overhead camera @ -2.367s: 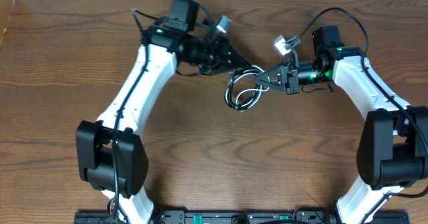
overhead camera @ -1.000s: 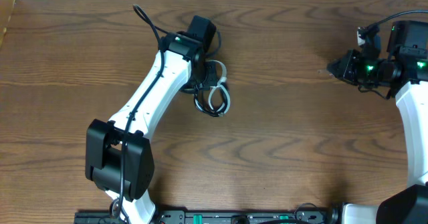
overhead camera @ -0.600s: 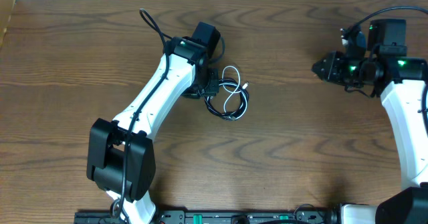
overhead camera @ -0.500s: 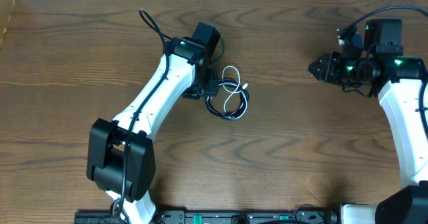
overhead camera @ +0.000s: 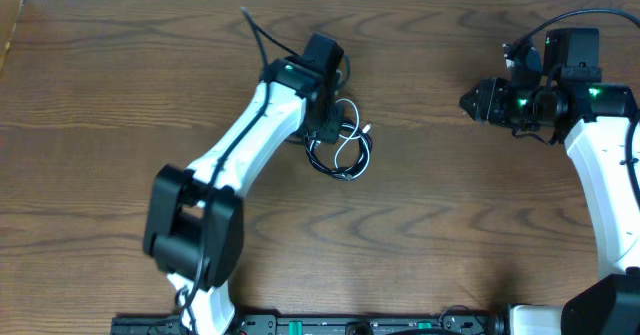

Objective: Untangle cables

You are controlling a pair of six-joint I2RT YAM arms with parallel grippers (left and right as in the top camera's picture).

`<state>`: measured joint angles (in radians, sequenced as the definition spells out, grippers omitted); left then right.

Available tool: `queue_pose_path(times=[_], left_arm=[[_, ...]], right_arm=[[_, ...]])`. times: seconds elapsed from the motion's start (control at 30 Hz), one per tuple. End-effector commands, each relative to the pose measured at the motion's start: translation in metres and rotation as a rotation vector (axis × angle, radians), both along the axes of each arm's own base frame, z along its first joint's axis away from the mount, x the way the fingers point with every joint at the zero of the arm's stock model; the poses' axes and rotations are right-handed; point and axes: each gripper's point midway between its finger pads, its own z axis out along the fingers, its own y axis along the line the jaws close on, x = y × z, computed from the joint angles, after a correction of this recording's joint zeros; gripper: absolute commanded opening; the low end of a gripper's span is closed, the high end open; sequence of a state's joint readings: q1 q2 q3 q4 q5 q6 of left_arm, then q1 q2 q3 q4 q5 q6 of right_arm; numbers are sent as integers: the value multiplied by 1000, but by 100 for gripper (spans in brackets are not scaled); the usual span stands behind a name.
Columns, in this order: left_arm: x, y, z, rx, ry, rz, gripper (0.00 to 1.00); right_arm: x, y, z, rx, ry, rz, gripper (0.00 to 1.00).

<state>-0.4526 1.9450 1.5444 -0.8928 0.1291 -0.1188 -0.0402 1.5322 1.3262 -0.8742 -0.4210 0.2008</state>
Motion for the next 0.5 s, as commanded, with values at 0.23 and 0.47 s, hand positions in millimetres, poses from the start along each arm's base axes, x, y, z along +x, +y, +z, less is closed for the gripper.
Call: queue_pose_path(times=[0.23, 0.47], left_arm=[[-1, 15, -50, 80, 90, -99, 35], [1, 21, -66, 113, 110, -91, 35]], right_arm=[[0, 0, -2, -12, -2, 17, 53], [0, 0, -2, -14, -2, 19, 53]])
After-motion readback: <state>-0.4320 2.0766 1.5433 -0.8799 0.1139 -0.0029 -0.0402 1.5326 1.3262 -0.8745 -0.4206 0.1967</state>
